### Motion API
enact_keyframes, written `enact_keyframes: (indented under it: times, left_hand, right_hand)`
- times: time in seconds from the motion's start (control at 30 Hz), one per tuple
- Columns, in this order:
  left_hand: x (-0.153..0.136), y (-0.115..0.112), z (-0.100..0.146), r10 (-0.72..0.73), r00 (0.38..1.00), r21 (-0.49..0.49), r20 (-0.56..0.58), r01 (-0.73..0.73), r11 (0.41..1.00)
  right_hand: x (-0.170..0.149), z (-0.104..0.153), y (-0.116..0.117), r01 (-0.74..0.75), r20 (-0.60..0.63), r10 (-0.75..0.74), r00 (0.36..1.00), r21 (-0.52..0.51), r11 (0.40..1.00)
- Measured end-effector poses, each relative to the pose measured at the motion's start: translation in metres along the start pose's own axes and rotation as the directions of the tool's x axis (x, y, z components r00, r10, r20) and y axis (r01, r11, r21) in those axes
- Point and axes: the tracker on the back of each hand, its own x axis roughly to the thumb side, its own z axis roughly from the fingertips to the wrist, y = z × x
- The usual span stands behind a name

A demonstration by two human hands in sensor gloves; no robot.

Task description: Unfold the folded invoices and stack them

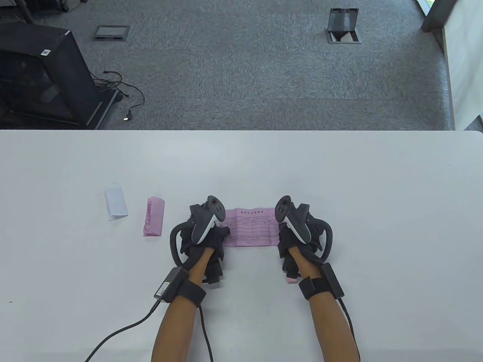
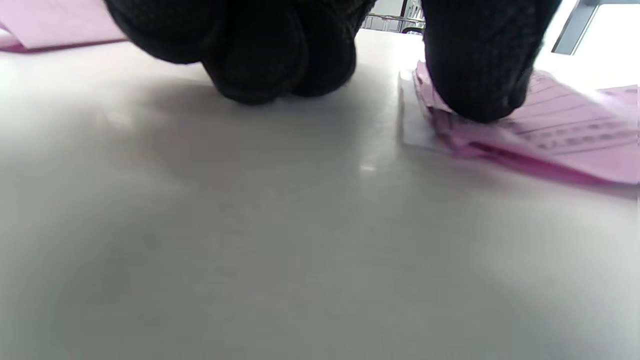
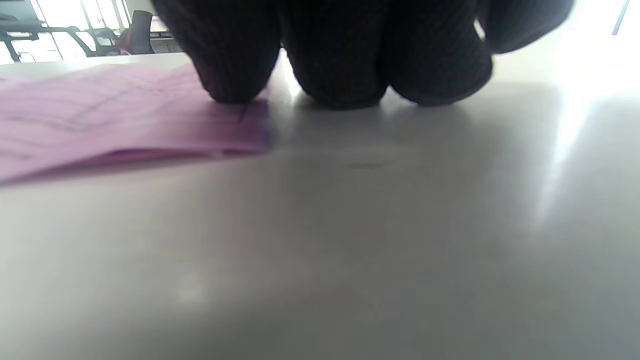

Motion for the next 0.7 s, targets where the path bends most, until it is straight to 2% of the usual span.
enact_keyframes:
  times: [0.07,0.17,0.27,0.4,0.43,0.53,0.6,0.7]
  left_hand:
    - [-0.002,-0.001,0.0,0.017,1.0,0.007,-0.012,-0.017,1.0]
    - [-0.003,-0.002,0.001,0.016,1.0,0.026,-0.009,-0.016,1.0]
    - [-0.004,-0.003,0.004,0.023,1.0,0.048,0.011,-0.024,0.999]
    - [-0.01,-0.001,0.024,0.012,0.992,0.142,0.128,-0.03,0.989]
    - [-0.015,0.001,0.032,0.0,0.988,0.192,0.154,-0.03,0.981]
    - [-0.045,0.013,0.054,0.026,0.985,0.378,0.17,-0.09,0.921]
    - [-0.072,0.019,0.056,0.091,0.989,0.44,0.119,-0.135,0.888]
    - [-0.11,0.023,0.044,0.183,0.983,0.325,-0.009,-0.17,0.93]
  right_hand:
    - [-0.004,-0.001,0.0,-0.009,-0.003,0.009,1.0,-0.008,1.0]
    - [-0.009,-0.003,0.004,0.052,-0.014,-0.053,0.999,-0.01,0.999]
    - [-0.017,-0.004,0.003,0.169,-0.026,-0.168,0.985,0.023,0.985]
    - [-0.037,0.001,-0.003,0.348,-0.031,-0.347,0.937,0.088,0.933]
    - [-0.043,0.005,-0.005,0.394,-0.026,-0.393,0.919,0.087,0.915]
    - [-0.065,0.022,-0.011,0.451,0.032,-0.452,0.891,0.038,0.892]
    - [-0.079,0.036,-0.013,0.437,0.072,-0.437,0.897,0.022,0.899]
    - [-0.096,0.058,-0.01,0.487,0.116,-0.484,0.867,0.007,0.874]
